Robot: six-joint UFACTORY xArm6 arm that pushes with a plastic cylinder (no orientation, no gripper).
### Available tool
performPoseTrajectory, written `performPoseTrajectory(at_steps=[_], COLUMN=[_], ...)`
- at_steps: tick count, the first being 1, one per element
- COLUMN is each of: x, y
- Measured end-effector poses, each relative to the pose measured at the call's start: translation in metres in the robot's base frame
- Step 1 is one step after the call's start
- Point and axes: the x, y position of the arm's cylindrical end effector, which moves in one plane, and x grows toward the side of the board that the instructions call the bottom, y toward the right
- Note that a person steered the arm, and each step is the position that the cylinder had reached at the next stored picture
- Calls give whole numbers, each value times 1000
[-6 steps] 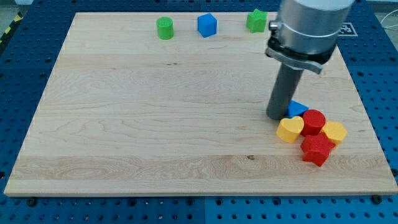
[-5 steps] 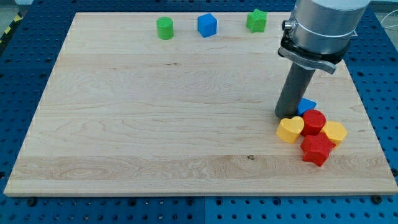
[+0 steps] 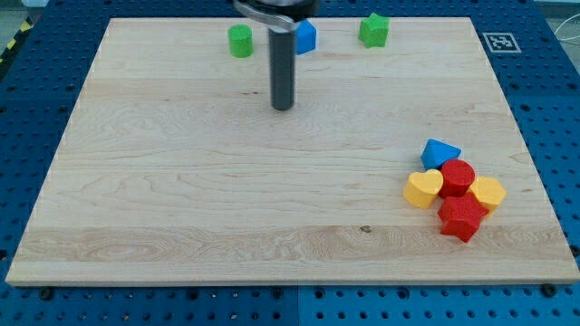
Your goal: Push the green circle closer to the blue triangle and the yellow heart
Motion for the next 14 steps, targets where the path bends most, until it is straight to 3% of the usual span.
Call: performPoseTrajectory(at_steps=[2,4,5,6,7,12,14], x=[-41,-111,-141,-144,-132,-66,-37], y=[-79,-122,-109,-68,-40,-20,50])
